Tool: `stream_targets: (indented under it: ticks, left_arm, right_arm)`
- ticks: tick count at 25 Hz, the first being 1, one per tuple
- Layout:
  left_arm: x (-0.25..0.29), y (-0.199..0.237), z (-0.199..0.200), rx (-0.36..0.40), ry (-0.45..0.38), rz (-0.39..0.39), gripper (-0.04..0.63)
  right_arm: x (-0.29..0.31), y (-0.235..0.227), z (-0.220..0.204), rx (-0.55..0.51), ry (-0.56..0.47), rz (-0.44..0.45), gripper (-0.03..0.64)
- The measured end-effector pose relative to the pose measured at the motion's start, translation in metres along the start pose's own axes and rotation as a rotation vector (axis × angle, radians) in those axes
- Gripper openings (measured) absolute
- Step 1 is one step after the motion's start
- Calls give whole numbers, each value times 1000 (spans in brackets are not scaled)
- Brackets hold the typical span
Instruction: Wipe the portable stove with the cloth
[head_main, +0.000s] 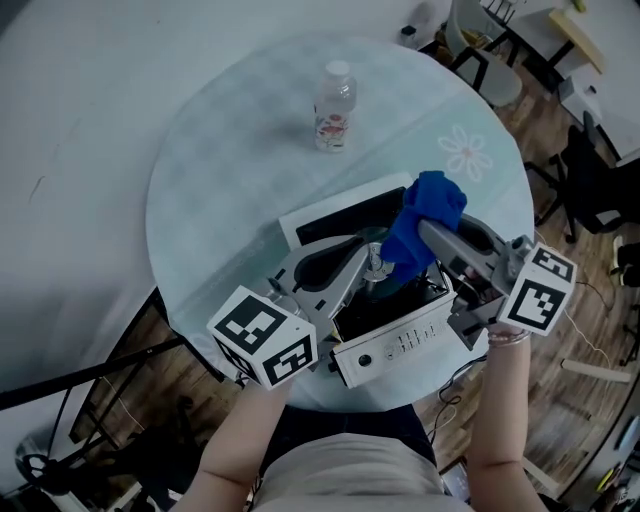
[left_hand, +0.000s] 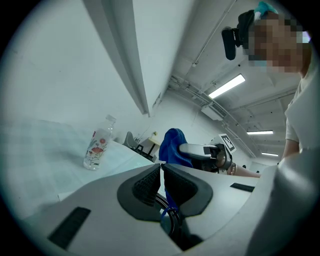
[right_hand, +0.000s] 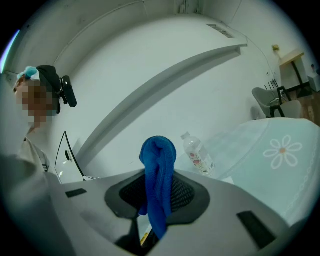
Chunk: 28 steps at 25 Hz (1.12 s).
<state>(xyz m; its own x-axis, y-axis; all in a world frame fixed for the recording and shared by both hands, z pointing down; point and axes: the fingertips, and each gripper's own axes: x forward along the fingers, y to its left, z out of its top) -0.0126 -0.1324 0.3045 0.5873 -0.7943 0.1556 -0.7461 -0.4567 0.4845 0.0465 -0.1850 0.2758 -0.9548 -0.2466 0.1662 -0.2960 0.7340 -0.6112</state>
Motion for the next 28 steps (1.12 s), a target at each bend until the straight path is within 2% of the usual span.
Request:
stream_targets:
  ticks: [9,14,18,22,28]
  left_arm:
    - [36,-6,-6,-19,0,60,38]
    - [49,-4,-19,-32,15,102,38]
    - [56,-1,-27,-46,30,129,38]
    - [56,7,-32,-70,16,172,38]
    - [54,15,-34,-92,12,206,38]
  right_arm:
    - [-21,-52,11,-42,52,3,101]
    - [-30,-87,17,-49,48,-66,101]
    - [-28,-105,17,-85,93,-89,101]
    - [-20,-126,7,-76,136,-125,101]
    - [6,-158,-22,-90,267,-185,101]
